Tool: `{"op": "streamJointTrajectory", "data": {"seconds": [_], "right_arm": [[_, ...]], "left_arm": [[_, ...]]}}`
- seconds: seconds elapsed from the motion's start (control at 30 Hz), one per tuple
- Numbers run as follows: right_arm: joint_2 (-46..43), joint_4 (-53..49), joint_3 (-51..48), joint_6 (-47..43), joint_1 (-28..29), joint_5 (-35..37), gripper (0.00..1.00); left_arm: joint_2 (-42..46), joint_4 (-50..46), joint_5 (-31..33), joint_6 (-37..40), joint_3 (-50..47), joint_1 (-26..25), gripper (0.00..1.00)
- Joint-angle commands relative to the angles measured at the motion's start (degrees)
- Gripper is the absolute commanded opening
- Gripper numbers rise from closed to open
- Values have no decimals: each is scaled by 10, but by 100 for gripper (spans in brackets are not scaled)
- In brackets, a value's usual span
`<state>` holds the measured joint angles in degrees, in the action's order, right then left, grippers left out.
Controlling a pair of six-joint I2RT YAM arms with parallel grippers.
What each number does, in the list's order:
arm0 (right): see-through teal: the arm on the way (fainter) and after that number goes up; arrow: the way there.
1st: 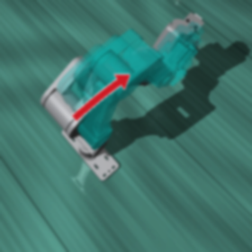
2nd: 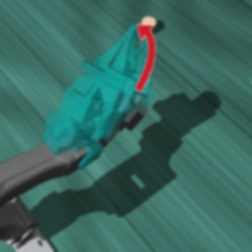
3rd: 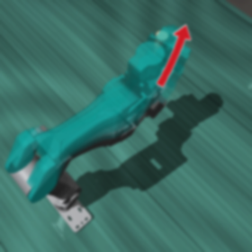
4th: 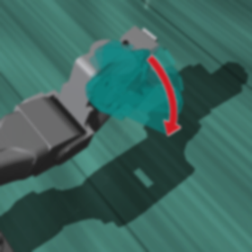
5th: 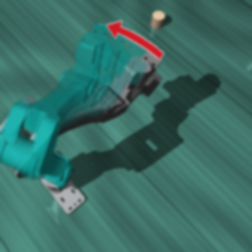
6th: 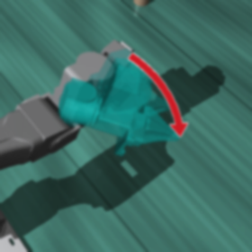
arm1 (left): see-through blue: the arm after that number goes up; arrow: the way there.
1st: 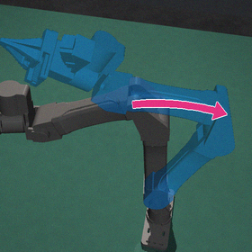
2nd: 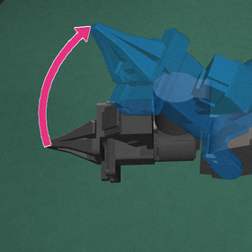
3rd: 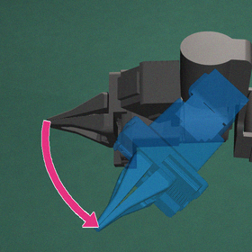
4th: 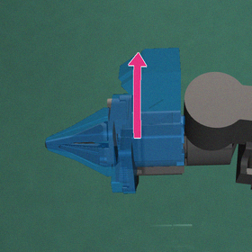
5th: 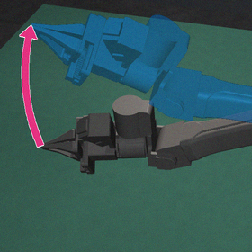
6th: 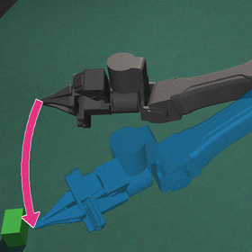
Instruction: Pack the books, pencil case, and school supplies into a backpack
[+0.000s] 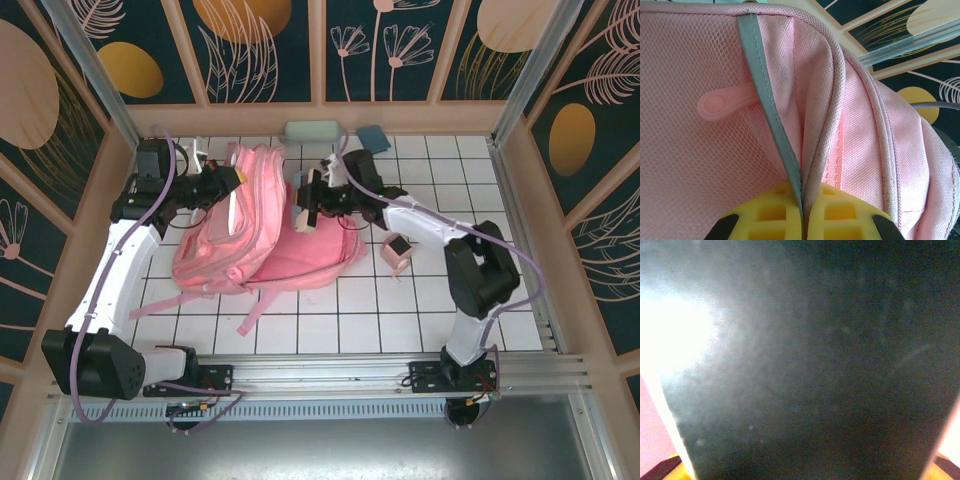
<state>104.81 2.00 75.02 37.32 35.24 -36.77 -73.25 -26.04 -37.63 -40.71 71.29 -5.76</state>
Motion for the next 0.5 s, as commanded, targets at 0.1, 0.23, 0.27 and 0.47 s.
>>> {"op": "streamJointTrajectory", "data": {"seconds": [0.1,0.23,0.27,0.47], "right_arm": [[84,134,67,96,55,-83,10],[141,177,120,148,84,-93,11],[155,180,136,155,90,-92,11],[259,155,256,198,119,-68,13]], "left_arm": [[15,85,-45,10,61,2,0],[11,93,-52,4,62,2,0],[10,93,-51,4,62,2,0],[4,114,-64,-14,63,2,0]]}}
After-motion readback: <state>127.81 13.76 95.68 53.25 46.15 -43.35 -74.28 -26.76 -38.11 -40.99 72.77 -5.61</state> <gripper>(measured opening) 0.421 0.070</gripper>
